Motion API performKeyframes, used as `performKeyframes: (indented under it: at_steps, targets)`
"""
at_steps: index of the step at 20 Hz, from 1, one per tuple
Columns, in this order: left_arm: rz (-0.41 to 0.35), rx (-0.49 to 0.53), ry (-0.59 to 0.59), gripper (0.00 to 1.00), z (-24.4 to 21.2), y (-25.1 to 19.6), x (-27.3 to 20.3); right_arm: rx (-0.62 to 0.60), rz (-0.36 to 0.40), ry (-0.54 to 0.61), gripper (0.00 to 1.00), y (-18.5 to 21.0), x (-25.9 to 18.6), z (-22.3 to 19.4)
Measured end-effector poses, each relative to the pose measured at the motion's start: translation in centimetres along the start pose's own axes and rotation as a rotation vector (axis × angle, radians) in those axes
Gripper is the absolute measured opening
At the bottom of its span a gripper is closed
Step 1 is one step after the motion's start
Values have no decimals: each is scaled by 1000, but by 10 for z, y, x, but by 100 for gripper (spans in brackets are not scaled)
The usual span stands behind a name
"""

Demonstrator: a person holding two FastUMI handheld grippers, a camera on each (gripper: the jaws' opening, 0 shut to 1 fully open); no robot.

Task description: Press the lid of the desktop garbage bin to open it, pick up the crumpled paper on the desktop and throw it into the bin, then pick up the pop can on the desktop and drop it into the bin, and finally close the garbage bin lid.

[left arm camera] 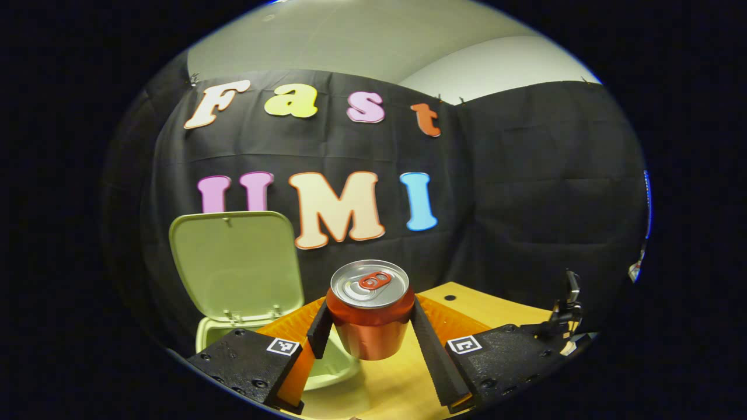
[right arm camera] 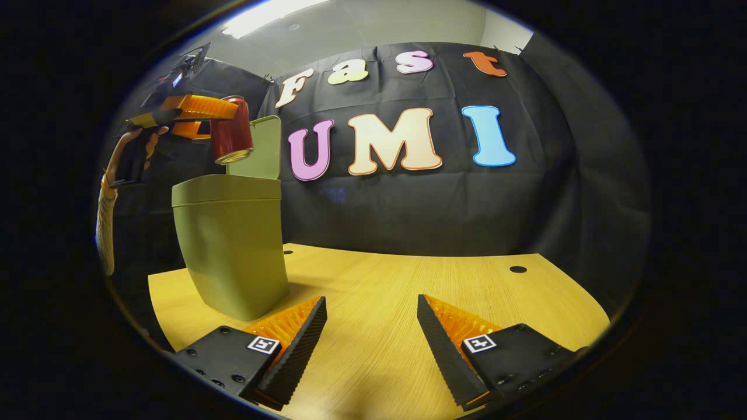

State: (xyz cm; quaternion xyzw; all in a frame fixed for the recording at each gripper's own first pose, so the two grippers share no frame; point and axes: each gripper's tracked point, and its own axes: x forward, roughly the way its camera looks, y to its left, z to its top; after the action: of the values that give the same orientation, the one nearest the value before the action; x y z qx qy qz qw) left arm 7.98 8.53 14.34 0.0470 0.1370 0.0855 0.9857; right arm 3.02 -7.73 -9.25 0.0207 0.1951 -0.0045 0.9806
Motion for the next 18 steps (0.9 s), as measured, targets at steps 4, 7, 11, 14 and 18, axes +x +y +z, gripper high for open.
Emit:
performKeyframes:
  at_steps: [4,7,11,14,18]
  targets:
    - [99,0,40,76,-13,49,4,4,9,-11,98,6,4,8]
    - [157,4,95,77,-29,79,6,-1,5,-19,98,6,9,12]
    - [174,-18,152,77,-49,92,7,14,9,-8,98,9,16,7]
    - [188,-21,161,79,-51,97,6,4,11,4,98,12,18,1]
    - [203,7,136,94,-38,101,4,-1,14,18,98,14,21,-4]
